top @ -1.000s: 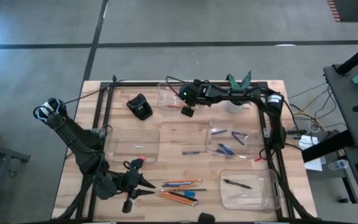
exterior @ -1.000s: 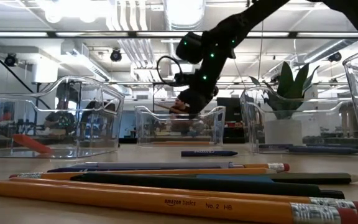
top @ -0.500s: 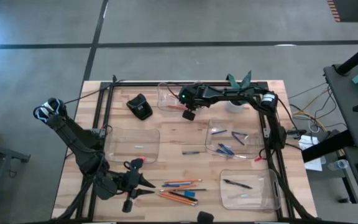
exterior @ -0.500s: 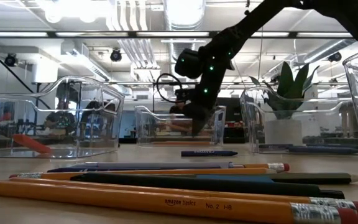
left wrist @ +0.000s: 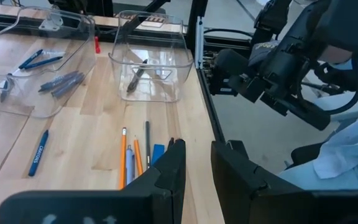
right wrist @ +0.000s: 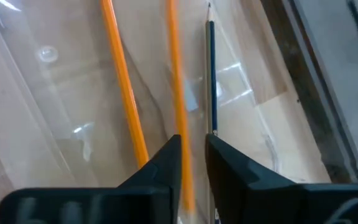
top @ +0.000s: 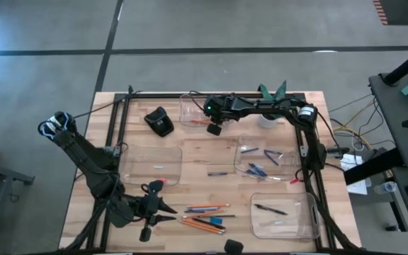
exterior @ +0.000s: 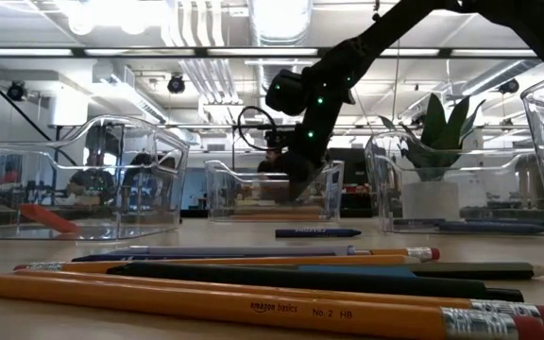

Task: Sort crayons/erasers/pens/pencils in bins
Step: Put the yellow pencil into the top transparent bin

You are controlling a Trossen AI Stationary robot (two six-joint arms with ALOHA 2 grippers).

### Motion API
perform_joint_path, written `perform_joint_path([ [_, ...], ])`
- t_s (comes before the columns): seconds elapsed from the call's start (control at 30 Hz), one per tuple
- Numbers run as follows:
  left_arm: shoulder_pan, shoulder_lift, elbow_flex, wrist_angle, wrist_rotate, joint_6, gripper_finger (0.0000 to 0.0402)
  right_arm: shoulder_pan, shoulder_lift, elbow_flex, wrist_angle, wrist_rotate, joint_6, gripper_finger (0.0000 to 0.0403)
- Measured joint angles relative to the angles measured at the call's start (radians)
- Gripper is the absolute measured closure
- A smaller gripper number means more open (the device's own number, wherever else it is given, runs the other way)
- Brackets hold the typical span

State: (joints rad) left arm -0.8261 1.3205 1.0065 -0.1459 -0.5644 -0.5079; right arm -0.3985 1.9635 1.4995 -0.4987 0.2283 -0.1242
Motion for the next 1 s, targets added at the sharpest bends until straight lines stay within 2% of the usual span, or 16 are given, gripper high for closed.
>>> perform_joint_path([
  [0.23, 0.0, 0.0, 0.0, 0.0, 0.0, -0.003, 0.034, -0.002, -0.002, 0.024, -0.004, 0.0, 0.019, 0.0296],
  [0.4, 0.0, 0.0, 0.0, 0.001, 0.0, -0.005, 0.034, -0.002, -0.04, 0.113, -0.098, 0.008, 0.02, 0.0283],
  [0.5, 0.0, 0.0, 0.0, 0.003, 0.0, -0.009, 0.034, 0.001, -0.081, 0.173, -0.187, 0.0, 0.076, 0.0284],
  [0.57, 0.0, 0.0, 0.0, 0.004, 0.0, -0.009, 0.034, 0.009, -0.109, 0.196, -0.247, -0.067, 0.124, 0.0288],
  [0.63, 0.0, 0.0, 0.0, 0.004, 0.0, -0.009, 0.034, 0.03, -0.135, 0.197, -0.281, -0.186, 0.164, 0.0291],
  [0.7, 0.0, 0.0, 0.0, 0.003, 0.0, -0.01, 0.034, 0.073, -0.159, 0.174, -0.28, -0.299, 0.187, 0.0295],
  [0.77, 0.0, 0.0, 0.0, 0.003, 0.0, -0.009, 0.034, 0.131, -0.177, 0.139, -0.281, -0.354, 0.204, 0.0297],
  [1.0, 0.0, 0.0, 0.0, -0.003, 0.006, -0.009, 0.034, 0.421, -0.184, 0.027, -0.274, -0.36, 0.258, 0.0298],
])
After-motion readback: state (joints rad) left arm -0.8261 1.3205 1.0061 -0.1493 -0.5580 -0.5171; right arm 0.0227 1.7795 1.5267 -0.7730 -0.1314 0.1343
